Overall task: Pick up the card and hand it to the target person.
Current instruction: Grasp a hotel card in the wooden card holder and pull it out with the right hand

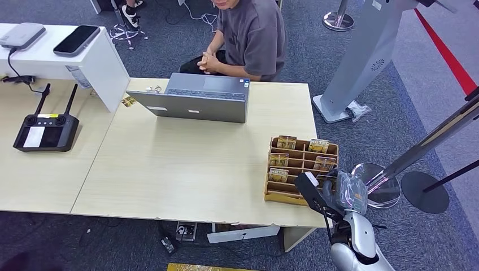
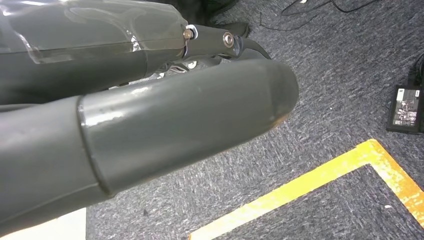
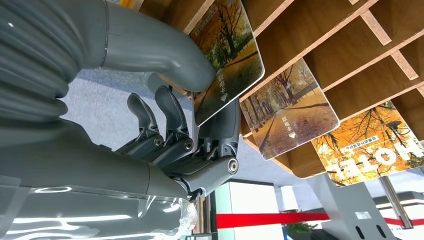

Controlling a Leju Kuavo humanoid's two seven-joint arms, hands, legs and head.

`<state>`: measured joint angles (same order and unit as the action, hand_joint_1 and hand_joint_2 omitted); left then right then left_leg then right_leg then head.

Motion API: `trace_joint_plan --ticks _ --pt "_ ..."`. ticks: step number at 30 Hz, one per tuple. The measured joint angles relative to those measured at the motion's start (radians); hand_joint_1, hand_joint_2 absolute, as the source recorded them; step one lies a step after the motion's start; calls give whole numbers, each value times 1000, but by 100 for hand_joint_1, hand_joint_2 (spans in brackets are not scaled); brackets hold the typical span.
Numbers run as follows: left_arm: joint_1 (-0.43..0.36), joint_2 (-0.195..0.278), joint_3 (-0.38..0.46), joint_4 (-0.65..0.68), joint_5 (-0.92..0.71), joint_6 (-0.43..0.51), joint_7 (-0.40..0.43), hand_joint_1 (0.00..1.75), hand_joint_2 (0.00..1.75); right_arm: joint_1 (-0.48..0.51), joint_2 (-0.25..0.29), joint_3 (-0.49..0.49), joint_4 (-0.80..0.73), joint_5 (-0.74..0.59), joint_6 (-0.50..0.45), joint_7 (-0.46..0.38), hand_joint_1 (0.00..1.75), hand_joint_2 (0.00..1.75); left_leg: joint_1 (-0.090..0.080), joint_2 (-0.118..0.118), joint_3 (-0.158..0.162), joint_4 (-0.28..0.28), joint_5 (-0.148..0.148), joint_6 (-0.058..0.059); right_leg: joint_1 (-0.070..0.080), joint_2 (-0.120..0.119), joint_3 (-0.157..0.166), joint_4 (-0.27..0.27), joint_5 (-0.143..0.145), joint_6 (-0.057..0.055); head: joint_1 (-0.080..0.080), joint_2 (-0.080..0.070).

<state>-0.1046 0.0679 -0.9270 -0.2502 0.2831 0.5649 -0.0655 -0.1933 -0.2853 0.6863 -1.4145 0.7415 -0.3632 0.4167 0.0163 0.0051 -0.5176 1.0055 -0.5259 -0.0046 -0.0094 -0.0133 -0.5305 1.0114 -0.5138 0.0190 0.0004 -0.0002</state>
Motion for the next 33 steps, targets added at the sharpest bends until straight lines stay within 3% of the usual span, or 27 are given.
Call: trace_joint_plan --ticks 7,19,27,31,33 --pt "0 0 0 0 0 -2 -5 0 0 -5 -12 0 -26 29 78 23 144 175 0 0 0 0 0 0 0 0 0 0 0 0 0 0" --pt "0 0 0 0 10 -10 -8 0 0 -38 -101 -8 -202 141 283 87 142 175 0 0 0 0 0 0 0 0 0 0 0 0 0 0" --pt "0 0 -1 0 2 -5 -2 0 0 -42 -126 -8 -267 123 321 87 146 175 0 0 0 0 0 0 0 0 0 0 0 0 0 0" --pt "-1 0 -8 0 -15 -6 18 0 0 -49 -128 -16 -288 59 308 78 171 175 0 0 0 0 0 0 0 0 0 0 0 0 0 0" --pt "-1 1 -12 0 10 -51 2 0 0 -60 -128 -20 -294 5 277 58 173 175 0 0 0 0 0 0 0 0 0 0 0 0 0 0"
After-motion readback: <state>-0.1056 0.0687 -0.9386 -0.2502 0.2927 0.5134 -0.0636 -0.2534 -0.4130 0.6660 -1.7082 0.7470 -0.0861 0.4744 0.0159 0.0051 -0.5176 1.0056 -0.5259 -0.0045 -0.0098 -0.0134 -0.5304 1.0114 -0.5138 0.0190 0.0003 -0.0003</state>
